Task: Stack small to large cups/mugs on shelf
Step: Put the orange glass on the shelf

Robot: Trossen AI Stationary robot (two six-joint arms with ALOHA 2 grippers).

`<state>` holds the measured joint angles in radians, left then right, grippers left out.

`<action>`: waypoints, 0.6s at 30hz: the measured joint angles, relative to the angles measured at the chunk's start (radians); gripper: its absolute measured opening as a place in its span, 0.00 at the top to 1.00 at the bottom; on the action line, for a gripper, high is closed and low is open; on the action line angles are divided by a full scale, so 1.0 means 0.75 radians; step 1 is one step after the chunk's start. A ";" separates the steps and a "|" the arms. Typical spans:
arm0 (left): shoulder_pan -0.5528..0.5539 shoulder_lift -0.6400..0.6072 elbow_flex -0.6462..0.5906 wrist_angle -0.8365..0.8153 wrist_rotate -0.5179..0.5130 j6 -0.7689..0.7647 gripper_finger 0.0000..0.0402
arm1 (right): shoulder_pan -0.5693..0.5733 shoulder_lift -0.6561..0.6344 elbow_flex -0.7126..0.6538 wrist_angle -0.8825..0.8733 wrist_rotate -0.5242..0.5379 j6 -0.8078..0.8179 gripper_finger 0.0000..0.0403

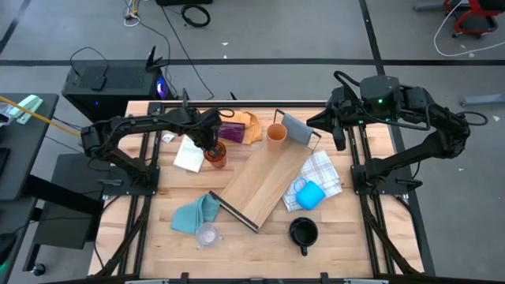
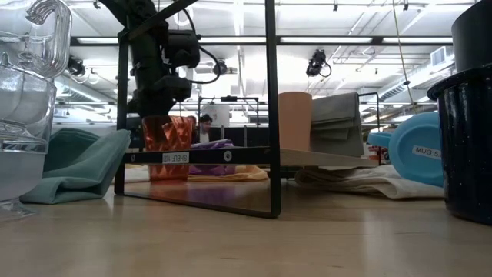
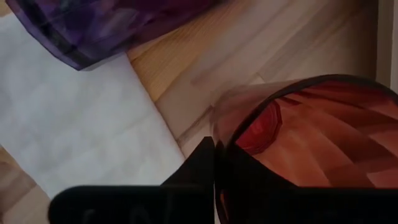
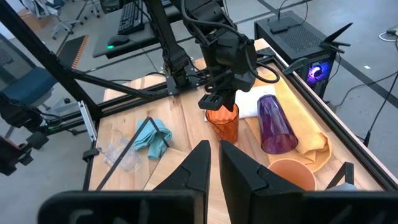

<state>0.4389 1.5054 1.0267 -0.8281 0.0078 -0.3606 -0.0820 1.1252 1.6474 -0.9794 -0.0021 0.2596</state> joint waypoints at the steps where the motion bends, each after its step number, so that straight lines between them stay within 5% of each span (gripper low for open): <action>1: 0.000 0.000 0.001 0.002 0.000 0.008 0.97 | 0.000 0.000 0.000 0.000 0.000 0.000 0.90; 8: -0.016 -0.003 0.049 -0.014 -0.011 0.020 0.97 | 0.000 0.000 0.000 0.000 0.001 0.000 0.90; 18: -0.017 -0.004 0.338 -0.163 -0.049 0.103 0.97 | 0.000 0.000 0.000 0.000 0.001 -0.001 0.90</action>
<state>0.4263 1.5024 1.2801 -0.9506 -0.0291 -0.2833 -0.0822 1.1252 1.6474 -0.9794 -0.0013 0.2592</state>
